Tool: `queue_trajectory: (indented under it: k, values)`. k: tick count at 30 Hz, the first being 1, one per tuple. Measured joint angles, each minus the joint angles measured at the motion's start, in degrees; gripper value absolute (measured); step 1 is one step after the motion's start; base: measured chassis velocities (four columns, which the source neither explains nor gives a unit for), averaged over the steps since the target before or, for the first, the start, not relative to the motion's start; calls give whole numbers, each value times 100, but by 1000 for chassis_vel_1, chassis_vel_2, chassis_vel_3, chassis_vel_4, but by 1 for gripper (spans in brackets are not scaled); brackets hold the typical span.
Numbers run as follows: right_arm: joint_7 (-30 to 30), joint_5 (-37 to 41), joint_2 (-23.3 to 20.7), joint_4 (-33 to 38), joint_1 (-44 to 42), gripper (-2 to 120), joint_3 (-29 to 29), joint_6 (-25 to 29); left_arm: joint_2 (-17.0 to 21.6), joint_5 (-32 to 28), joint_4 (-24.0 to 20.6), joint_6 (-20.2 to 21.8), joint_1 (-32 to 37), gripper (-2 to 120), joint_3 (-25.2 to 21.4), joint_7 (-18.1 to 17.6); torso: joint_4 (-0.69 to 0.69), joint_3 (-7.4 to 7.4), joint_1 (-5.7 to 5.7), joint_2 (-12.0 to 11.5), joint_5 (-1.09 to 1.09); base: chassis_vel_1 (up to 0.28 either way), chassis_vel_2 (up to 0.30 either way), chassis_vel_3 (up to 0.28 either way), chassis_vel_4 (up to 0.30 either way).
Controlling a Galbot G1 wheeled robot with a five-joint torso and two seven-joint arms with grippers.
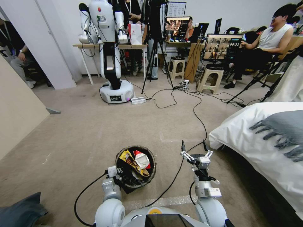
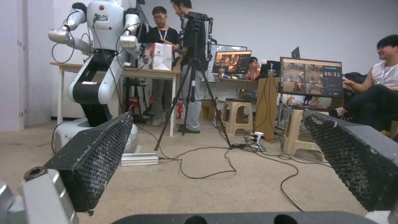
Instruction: Pick up the trash bin, then pick up the garbage from the floor and place it into the trash bin.
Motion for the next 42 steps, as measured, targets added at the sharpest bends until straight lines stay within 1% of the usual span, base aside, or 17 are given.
queue_trajectory:
  k: [7, 14, 16, 17, 18, 19, 20, 21, 22, 25, 27, 29, 30, 33, 34, 37, 42]
  values:
    - [-7, 1, 2, 4, 4, 100, -6, -1, 5, -183, 62, 32, -11, 2, -5, -91, 1, -1, 0, 0, 3, 0, 0, 0, 0]
    - [-19, 1, 15, -17, 3, 100, -15, -2, 4, -349, 77, 104, -10, 3, 24, -195, -1, 0, 0, 0, -2, 0, 0, 0, 0]
    - [-23, 0, 17, -29, 2, 100, -16, 0, 2, -366, 71, 123, -14, 8, 36, -196, -2, 0, 0, 0, -3, 0, 0, 0, 0]
    - [-26, 0, 19, -31, 4, 100, -17, 1, 1, -376, 72, 130, -17, 13, 40, -195, -2, 0, 0, 0, -5, 0, 0, 0, 0]
    - [-26, 0, 19, -31, 4, 100, -17, 1, 1, -376, 72, 130, -17, 13, 40, -195, -2, 0, 0, 0, -5, 0, 0, 0, 0]
    - [-28, 0, 21, -34, 8, 100, -17, 2, 0, -381, 73, 132, -19, 18, 40, -195, -2, 0, 0, 0, -5, 0, 0, 0, 0]
    - [-29, 0, 23, -36, 10, 100, -17, 2, -1, -386, 75, 132, -20, 20, 41, -195, -2, 0, 0, 0, -5, 0, 0, 0, 0]
    - [-33, 0, 28, -43, 13, 100, -18, 6, -4, -397, 80, 133, -21, 28, 41, -195, -2, 0, 0, 0, -4, 0, 0, 0, 0]
    - [-33, 0, 28, -43, 13, 100, -18, 6, -4, -397, 80, 133, -21, 28, 41, -195, -2, 0, 0, 0, -4, 0, 0, 0, 0]
    - [-37, -1, 35, -55, 10, 100, -20, 19, -16, -410, 86, 135, -21, 41, 63, -190, -2, 1, 0, 0, -4, 0, 0, 0, 0]
    - [-36, -1, 35, -58, 10, 100, -20, 21, -17, -410, 86, 134, -21, 43, 65, -190, -3, 1, 0, 0, -4, 0, 0, 0, 0]
    - [-37, -2, 38, -69, 4, 100, -20, 31, -17, -407, 92, 118, -23, 58, 64, -191, -1, 0, 0, 0, -1, 0, 0, 0, 0]
    - [-37, -2, 38, -69, 4, 100, -20, 31, -17, -407, 92, 118, -23, 58, 64, -191, -1, 0, 0, 0, -1, 0, 0, 0, 0]
    - [-47, -2, 38, -69, -2, 100, -18, 37, -15, -407, 70, 108, -21, 71, 64, -188, -1, 0, 0, 0, -2, 0, 0, 0, 0]
    - [-47, -2, 38, -69, -2, 100, -18, 37, -15, -407, 70, 108, -21, 71, 64, -188, -1, 0, 0, 0, -2, 0, 0, 0, 0]
    - [-75, -3, 43, -69, 0, 100, -17, 40, -17, -394, -5, 92, -16, 83, 79, -183, -1, 1, 0, 0, -2, 0, 0, 0, 0]
    - [-89, -18, 52, -76, -2, 100, -22, 48, -21, -375, -98, 82, -8, 85, 109, -179, -1, 1, 0, 0, -2, 0, 0, 0, 0]
